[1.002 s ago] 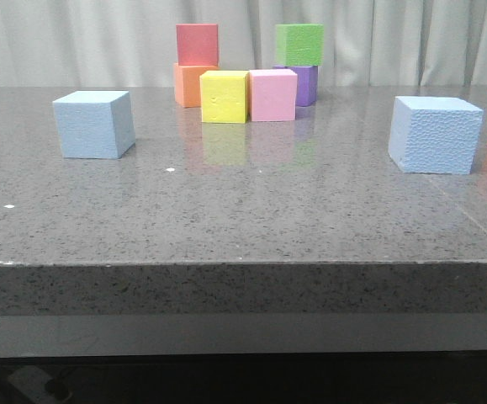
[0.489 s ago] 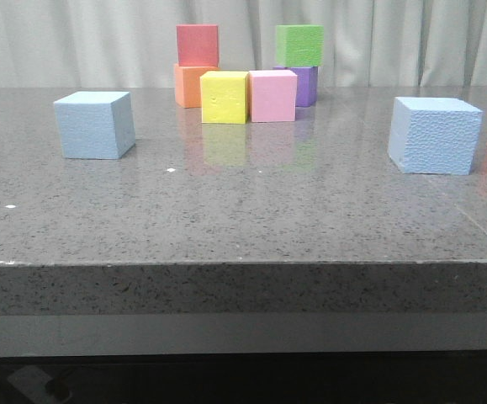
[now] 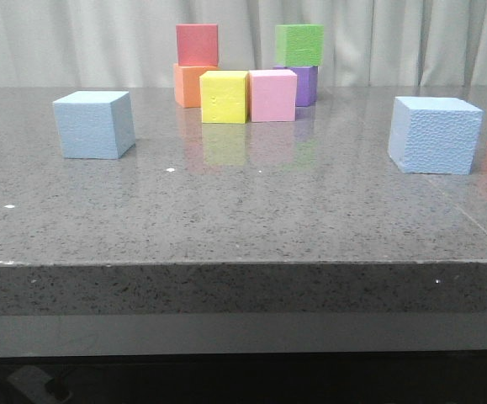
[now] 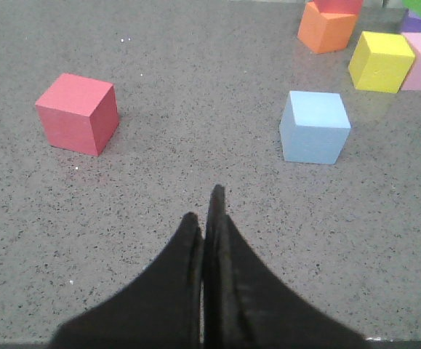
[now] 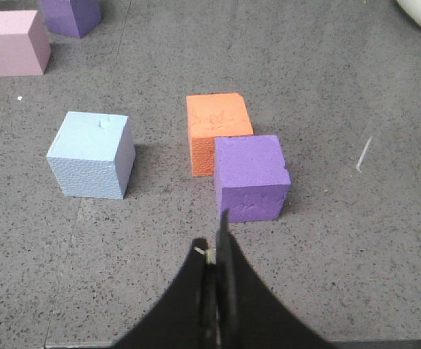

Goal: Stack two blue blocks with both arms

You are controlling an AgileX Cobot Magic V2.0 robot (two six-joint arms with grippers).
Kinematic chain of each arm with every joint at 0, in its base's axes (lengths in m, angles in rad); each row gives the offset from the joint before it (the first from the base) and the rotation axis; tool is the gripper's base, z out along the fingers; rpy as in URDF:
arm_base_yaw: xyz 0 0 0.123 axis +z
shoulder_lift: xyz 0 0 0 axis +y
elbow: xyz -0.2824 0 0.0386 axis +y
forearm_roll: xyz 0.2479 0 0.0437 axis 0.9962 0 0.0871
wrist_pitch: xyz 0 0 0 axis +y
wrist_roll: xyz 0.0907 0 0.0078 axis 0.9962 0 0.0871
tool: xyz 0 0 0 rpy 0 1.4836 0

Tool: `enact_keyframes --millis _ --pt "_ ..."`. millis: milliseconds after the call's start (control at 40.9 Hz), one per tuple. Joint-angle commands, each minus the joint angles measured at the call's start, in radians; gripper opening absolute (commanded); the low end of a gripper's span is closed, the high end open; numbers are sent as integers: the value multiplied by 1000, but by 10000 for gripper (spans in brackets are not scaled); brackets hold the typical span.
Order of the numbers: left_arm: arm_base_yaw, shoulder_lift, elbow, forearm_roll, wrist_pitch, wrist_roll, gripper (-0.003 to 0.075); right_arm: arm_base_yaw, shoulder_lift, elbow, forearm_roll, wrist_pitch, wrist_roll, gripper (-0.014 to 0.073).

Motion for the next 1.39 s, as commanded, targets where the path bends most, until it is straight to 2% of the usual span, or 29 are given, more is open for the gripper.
enact_keyframes --millis 0,660,758,831,855,904,929,978,1051,1075,1173,1369 --pt "-3 34 -20 -3 -67 -2 -20 -2 21 -33 0 -90 -8 -67" --pt "-3 56 -20 -3 -105 -2 -20 -2 21 -33 0 -98 -8 -67" --pt "-3 56 -20 -3 -104 -20 -14 -2 21 -33 0 -108 -8 -25" --pt "-3 56 -20 -3 -104 -22 45 -2 21 -33 0 -108 -8 104" --pt "-3 56 -20 3 -106 -22 90 -2 21 -33 0 -108 -8 150" --pt "-3 56 -20 15 -117 -22 190 -2 21 -33 0 -107 -8 265" --pt "-3 56 -20 31 -128 -22 292 -2 21 -33 0 -107 -8 340" --pt "-3 56 -20 53 -132 -22 395 -2 21 -33 0 -106 -8 435" --pt "-3 56 -20 58 -132 -22 554 -2 21 -33 0 -106 -8 494" --pt "-3 56 -20 53 -132 -22 576 -2 21 -33 0 -106 -8 498" --pt "-3 56 -20 53 -134 -22 593 -2 21 -33 0 -106 -8 498" --pt "-3 56 -20 53 -134 -22 542 -2 21 -33 0 -106 -8 498"
